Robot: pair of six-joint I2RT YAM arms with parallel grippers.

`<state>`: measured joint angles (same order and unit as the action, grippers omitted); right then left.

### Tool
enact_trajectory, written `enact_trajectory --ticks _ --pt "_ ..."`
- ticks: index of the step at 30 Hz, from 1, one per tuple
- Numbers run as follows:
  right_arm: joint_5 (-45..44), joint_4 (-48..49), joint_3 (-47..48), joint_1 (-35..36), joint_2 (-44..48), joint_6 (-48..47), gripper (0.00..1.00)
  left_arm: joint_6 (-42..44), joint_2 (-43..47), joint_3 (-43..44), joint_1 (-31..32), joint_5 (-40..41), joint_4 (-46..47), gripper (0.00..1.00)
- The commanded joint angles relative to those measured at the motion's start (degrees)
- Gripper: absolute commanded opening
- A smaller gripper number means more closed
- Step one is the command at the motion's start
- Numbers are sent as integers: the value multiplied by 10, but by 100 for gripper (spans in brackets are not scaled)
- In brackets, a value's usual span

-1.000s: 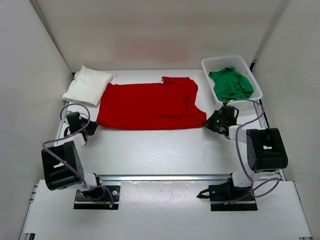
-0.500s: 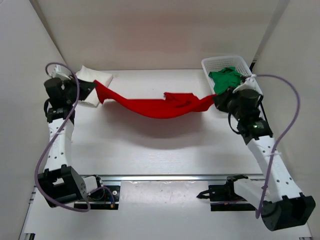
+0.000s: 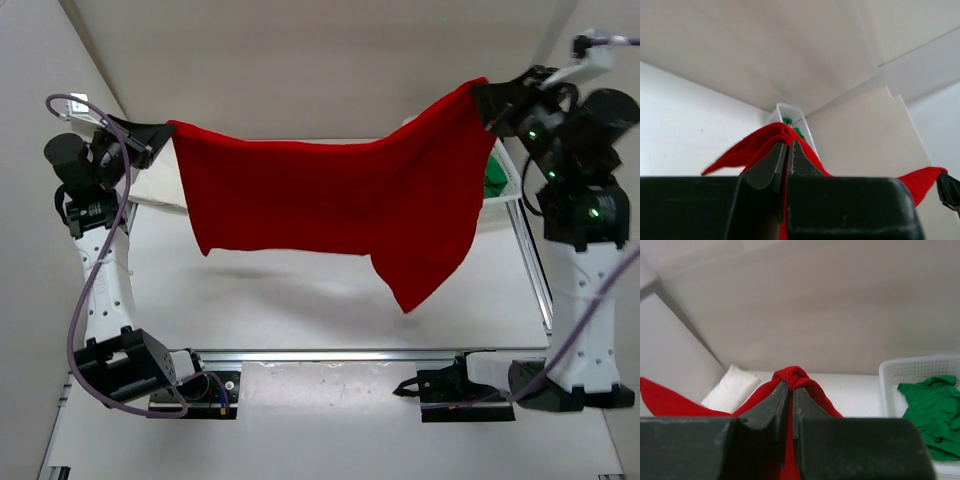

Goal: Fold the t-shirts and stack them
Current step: Fold the flattened tshirt in 1/3 of the way

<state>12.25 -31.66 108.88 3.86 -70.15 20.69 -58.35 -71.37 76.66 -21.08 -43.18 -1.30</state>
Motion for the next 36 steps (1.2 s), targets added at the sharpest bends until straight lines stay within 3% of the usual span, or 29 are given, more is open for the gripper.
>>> enact_trajectory --ticks 1,6,9,12,14,15,19,23,25,28,31,33,36 --pt "48 -36 -21 7 -101 -21 0 12 -32 -35 25 20 -9 0" --pt "65 11 -84 18 -153 -20 0 58 -84 -71 59 69 -24 0" --pt "67 2 -42 15 -217 -25 0 64 -137 -59 87 98 -23 0" --pt "56 -44 120 13 -328 -30 0 54 -213 22 120 114 -34 0" --pt "72 -119 372 3 -450 -23 0 32 -238 88 134 122 -23 0" --pt "90 -116 424 -8 -472 -8 0 27 -247 104 136 125 -27 0" --pt "139 35 282 -46 -385 51 0 24 -266 226 116 134 -56 0" --pt "145 -19 352 -62 -398 35 0 22 -253 248 91 138 -56 0" --pt "152 -43 345 -60 -404 20 0 22 -239 219 86 135 -39 0" --pt "119 -66 254 -31 -361 -23 0 14 -202 116 81 129 5 0" --pt "103 14 39 -4 -274 -30 0 -2 -170 -6 80 122 82 0" --pt "114 117 -153 -2 -200 -11 0 0 -154 -90 76 118 101 0" --pt "117 193 -331 -3 -141 15 0 3 -142 -198 68 112 143 0"
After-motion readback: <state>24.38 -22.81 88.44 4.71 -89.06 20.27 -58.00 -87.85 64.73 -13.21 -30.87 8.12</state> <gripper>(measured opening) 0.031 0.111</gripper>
